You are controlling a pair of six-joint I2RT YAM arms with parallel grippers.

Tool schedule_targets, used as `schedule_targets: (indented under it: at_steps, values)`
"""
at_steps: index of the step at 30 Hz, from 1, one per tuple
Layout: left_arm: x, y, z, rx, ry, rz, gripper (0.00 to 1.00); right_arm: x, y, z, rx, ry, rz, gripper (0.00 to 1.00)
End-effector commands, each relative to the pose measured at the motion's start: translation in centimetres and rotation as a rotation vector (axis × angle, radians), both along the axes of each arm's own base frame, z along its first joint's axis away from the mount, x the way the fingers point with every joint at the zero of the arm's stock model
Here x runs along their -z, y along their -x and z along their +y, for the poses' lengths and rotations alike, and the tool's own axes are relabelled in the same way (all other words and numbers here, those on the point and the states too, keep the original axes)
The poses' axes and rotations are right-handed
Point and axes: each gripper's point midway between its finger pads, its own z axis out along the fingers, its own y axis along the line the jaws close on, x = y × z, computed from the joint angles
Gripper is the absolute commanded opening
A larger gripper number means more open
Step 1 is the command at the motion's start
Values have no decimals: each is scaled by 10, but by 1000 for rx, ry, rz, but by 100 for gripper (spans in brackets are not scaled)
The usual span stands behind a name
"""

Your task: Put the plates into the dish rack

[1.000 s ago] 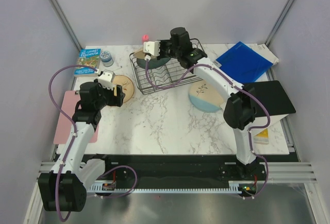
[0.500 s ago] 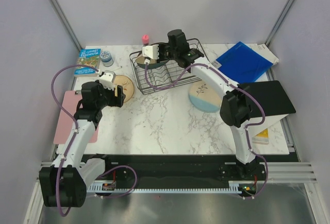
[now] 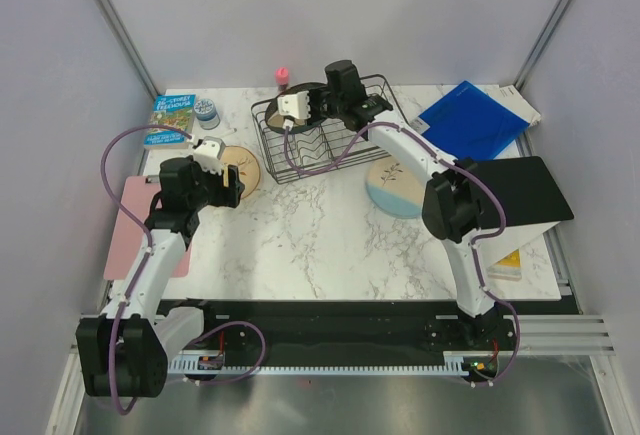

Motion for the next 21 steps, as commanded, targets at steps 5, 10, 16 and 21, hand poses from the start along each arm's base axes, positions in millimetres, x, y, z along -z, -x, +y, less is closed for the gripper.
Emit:
schedule_targets:
  at_steps: [5,10,16,21]
  values:
    - [-11,-9,-3,-5,44,-38,80,-83,-23,2,-25,-50,-292,0]
    - [-10,-8,-5,0,48,-36,80,-75,-35,4,10,-61,-338,11]
    - [-10,-10,0,-22,30,-46,81,-89,-40,0,63,-135,-401,60]
    - [-11,-11,5,-42,12,-47,85,-103,-28,-9,104,-172,-432,72]
